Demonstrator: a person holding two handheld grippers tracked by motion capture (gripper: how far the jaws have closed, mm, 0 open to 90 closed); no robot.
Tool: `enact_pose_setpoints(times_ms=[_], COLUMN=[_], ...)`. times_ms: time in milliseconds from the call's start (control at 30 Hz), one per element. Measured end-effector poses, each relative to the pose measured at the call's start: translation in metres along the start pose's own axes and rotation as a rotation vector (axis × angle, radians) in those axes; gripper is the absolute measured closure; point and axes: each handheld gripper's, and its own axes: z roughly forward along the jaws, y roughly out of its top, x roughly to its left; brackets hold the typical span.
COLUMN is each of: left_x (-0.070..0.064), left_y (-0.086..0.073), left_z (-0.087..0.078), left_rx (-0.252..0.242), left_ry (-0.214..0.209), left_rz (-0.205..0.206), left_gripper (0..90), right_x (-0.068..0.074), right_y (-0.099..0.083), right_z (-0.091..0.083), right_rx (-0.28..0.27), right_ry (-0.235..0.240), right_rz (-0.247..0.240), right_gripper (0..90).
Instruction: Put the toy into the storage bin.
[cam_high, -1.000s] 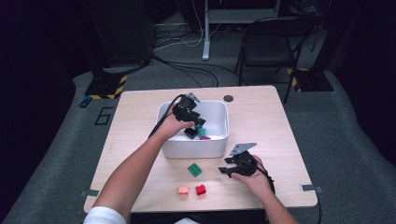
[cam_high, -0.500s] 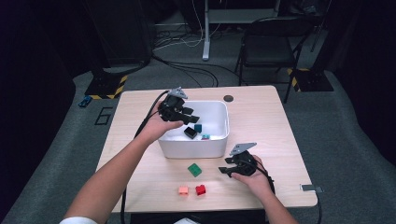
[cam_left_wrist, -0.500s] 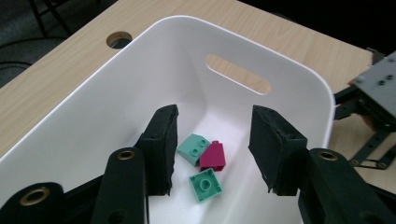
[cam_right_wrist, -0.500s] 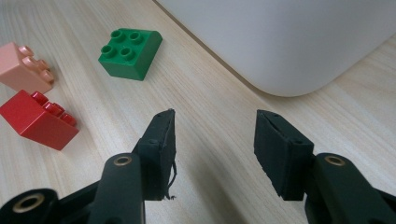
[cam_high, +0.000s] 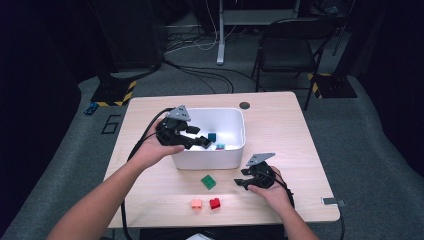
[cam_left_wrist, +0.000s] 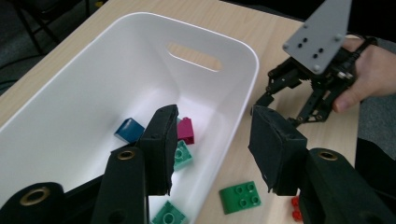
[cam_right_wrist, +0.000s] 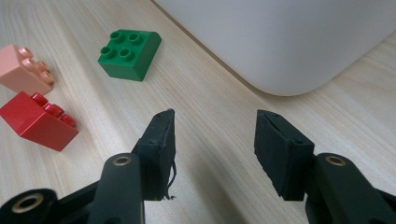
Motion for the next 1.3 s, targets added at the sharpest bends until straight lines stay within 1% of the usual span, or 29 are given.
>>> enact_pose_setpoints(times_ms=[67,100,133,200,333,500,533,600,633,800,833,967,1100,1167,1300], left_x=[-0.004,-0.005,-0.007,-0.009,-0.014,-0.02,-0.022,-0.025,-0.026,-0.034,-0.035,-0.04,-0.045,-0.047,-0.052], left_y=[-0.004,-0.006,-0.01,-0.015,-0.027,-0.04,-0.042,-0.048,-0.051,-0.069,-0.073,-0.088,-0.1,-0.106,-0.117], left_z=[-0.002,-0.002,-0.002,-0.002,-0.001,-0.001,-0.001,0.0,0.001,0.005,0.007,0.013,0.019,0.023,0.03], left_rx=[-0.001,-0.005,-0.004,0.006,0.009,0.006,0.007,0.0,0.008,0.002,0.006,0.024,0.027,0.029,0.029], left_ry=[-0.009,-0.009,-0.015,-0.018,-0.023,-0.029,-0.023,-0.034,-0.038,-0.052,-0.061,-0.071,-0.092,-0.088,-0.095], left_rz=[0.01,0.008,0.005,0.009,0.001,0.0,0.003,-0.003,0.002,0.005,0.004,0.013,0.01,0.004,0.005], left_gripper=[51.5,51.4,51.4,51.3,51.1,51.0,51.1,51.0,51.1,51.1,51.2,52.0,52.3,52.5,52.5], right_x=[0.0,0.0,0.0,0.0,0.0,0.0,0.001,0.001,0.001,0.001,0.001,0.001,0.001,0.001,0.001], right_y=[0.0,0.0,0.0,0.0,0.0,0.0,0.0,0.0,0.0,0.0,0.0,-0.001,-0.001,-0.001,-0.001], right_z=[0.0,0.0,0.0,0.0,0.0,0.0,0.0,0.0,0.0,0.0,0.0,0.001,0.0,0.0,0.0], right_rx=[0.0,0.0,0.0,0.0,-0.001,-0.001,0.0,-0.001,-0.001,-0.002,-0.001,0.0,-0.002,-0.003,-0.003], right_ry=[0.0,0.0,0.0,0.0,0.002,0.001,0.002,0.002,0.002,0.002,0.002,0.001,0.0,-0.001,-0.002], right_rz=[0.001,0.002,0.002,0.001,0.0,0.003,0.005,0.004,0.004,0.004,0.007,0.006,0.008,0.007,0.009], right_gripper=[47.9,47.9,47.9,47.9,47.9,47.9,47.9,47.9,47.9,47.9,47.9,47.9,47.9,47.9,47.9])
